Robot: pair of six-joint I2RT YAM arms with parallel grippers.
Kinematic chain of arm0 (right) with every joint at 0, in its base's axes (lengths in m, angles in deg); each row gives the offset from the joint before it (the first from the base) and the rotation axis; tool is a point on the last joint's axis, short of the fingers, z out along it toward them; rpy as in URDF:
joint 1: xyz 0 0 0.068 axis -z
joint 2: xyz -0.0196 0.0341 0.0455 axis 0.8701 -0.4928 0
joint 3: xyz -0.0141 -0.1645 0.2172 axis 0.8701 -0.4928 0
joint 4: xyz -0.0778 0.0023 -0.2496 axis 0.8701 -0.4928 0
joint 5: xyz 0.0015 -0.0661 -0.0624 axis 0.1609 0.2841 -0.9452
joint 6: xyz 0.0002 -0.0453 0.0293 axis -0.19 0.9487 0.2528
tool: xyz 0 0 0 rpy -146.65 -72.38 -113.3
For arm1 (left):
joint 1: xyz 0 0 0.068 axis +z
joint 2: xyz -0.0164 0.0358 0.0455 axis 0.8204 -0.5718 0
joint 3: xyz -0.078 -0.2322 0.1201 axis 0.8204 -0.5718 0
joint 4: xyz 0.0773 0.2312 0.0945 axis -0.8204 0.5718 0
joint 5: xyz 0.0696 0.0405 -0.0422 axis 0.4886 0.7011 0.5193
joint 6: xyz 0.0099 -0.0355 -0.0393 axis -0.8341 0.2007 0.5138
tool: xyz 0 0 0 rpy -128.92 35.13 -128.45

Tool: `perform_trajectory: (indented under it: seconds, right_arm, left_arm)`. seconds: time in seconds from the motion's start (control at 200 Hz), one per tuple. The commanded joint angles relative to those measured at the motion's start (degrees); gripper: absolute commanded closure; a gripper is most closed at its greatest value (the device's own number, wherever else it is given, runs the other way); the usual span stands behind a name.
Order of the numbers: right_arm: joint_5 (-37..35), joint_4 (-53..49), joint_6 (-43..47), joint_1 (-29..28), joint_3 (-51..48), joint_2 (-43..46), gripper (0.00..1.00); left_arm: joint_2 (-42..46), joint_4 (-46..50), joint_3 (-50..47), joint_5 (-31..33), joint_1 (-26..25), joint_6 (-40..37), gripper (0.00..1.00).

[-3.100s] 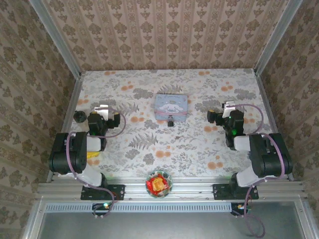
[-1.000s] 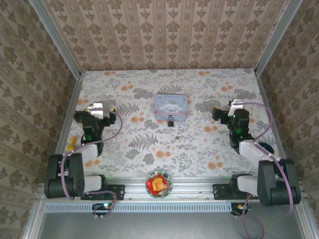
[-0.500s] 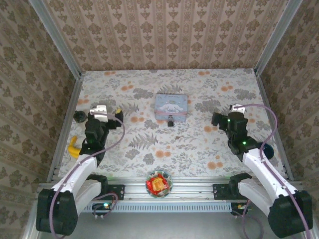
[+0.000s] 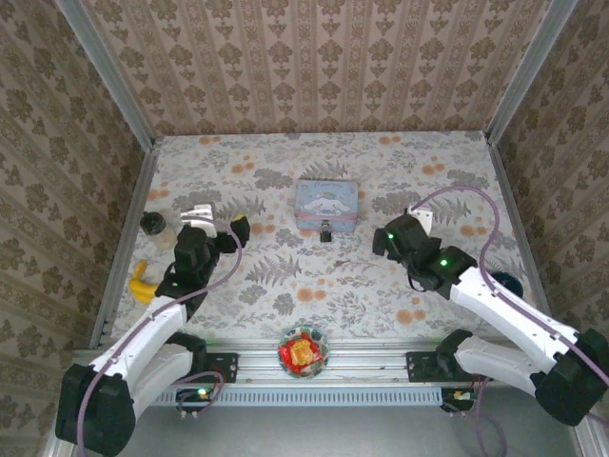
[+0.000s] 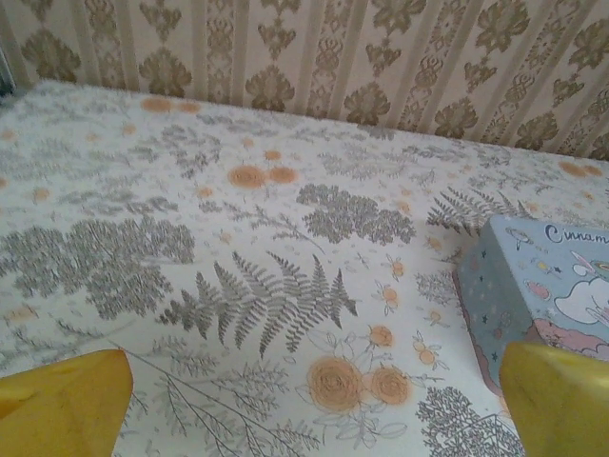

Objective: Unlock a padlock with a key

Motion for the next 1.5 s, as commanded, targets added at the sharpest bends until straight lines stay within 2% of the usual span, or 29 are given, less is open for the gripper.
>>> perform_trajectory:
  seconds: [0.0, 0.2, 0.41, 0.61, 0.775, 1.125, 1.495]
  right_arm:
    - [1.08, -7.50, -9.16, -3.46, 3.12, -3.83, 0.06]
    - [7.13, -7.53, -13.69, -7.46, 7.62, -13.51, 0.19]
    - [10.42, -4.42, -14.73, -10.67, 14.64, -26.88, 0.40]
    - [12.29, -3.79, -16.39, -11.83, 20.69, -36.81, 0.49]
    - [12.57, -4.28, -17.59, -11.85, 23.47, -41.98, 0.57]
    - [12.35, -2.91, -17.78, -11.70, 26.06, -47.59, 0.65]
    - [11.31, -2.15, -18.68, -11.14, 25.13, -49.79, 0.67]
  left_arm:
    - [-1.03, 0.15, 0.67, -0.54, 0.23, 5.37, 0.00]
    - [-1.92, -0.60, 0.80, -0.93, 0.87, 6.28, 0.00]
    - [-2.06, -3.38, -0.71, -0.94, 1.48, 7.29, 0.00]
    - [-0.43, -8.21, -3.81, -0.78, 1.66, 7.14, 0.00]
    - [1.73, -7.94, -4.73, 0.17, 1.74, 6.36, 0.00]
    - [2.73, -6.19, -4.87, -0.37, 1.90, 6.15, 0.00]
    - [3.54, -3.77, -4.40, -0.90, 1.92, 6.21, 0.00]
